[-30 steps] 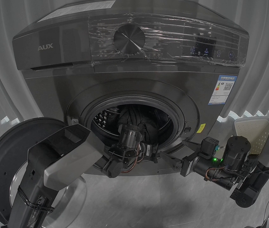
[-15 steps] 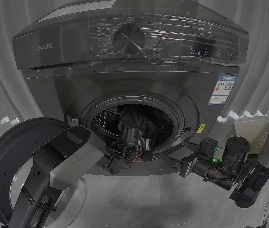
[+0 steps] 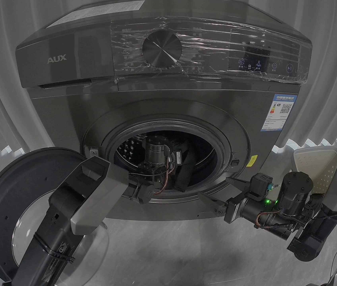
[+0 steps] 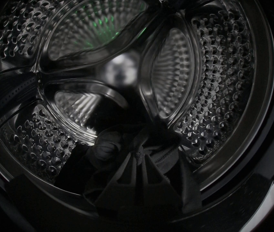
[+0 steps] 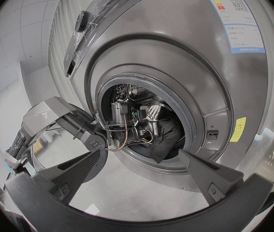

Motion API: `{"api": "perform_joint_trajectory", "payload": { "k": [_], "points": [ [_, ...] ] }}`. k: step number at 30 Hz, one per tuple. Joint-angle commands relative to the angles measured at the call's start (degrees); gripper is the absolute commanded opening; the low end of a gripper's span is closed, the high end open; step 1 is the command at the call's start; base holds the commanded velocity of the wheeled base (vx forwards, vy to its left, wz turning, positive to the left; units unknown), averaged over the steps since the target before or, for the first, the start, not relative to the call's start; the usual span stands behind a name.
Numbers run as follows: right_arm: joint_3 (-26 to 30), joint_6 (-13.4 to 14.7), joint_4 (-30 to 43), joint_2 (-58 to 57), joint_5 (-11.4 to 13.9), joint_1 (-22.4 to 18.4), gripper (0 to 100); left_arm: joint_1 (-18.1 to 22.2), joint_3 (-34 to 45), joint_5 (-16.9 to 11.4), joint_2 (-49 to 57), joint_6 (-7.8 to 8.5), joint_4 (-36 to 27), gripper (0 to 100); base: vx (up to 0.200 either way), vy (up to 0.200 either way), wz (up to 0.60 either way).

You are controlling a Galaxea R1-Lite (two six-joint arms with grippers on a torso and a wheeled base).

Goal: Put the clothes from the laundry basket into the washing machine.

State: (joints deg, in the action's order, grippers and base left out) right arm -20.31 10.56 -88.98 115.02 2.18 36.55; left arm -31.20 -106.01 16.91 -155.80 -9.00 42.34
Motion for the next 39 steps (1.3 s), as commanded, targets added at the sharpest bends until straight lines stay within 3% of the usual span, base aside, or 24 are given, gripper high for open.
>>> {"api": "perform_joint_trajectory", "payload": {
  "k": [1,5,6,11,14,23,39],
  "points": [
    [-0.08,-0.01,-0.41,0.03,0.02,0.02,100,0.08,-0.34,0.05,-1.26,-0.32,0.29,0,0.0,0.0,0.0],
    [-0.08,-0.01,-0.41,0.03,0.02,0.02,100,-0.09,1.07,0.05,-0.39,-0.5,0.9,0,0.0,0.0,0.0],
    [-0.08,-0.01,-0.41,0.03,0.02,0.02,100,-0.18,1.16,0.05,-0.03,-0.5,1.17,100,0.0,0.0,0.0],
    [0.01,-0.01,-0.41,-0.06,0.02,0.02,100,-0.62,2.56,0.05,1.72,-0.58,1.78,100,0.0,0.0,0.0],
    [0.01,-0.01,-0.41,-0.06,0.02,0.02,100,-1.06,7.66,-0.21,5.33,-0.58,1.26,100,0.0,0.0,0.0],
    [0.09,-0.01,-0.41,0.03,0.02,0.02,100,-2.64,16.98,-5.57,8.4,-0.76,0.38,100,0.0,0.0,0.0],
    [0.01,-0.01,-0.41,0.38,0.1,0.1,100,-2.2,13.11,-7.06,0.49,-0.67,0.73,100,0.0,0.0,0.0]
  ]
}}
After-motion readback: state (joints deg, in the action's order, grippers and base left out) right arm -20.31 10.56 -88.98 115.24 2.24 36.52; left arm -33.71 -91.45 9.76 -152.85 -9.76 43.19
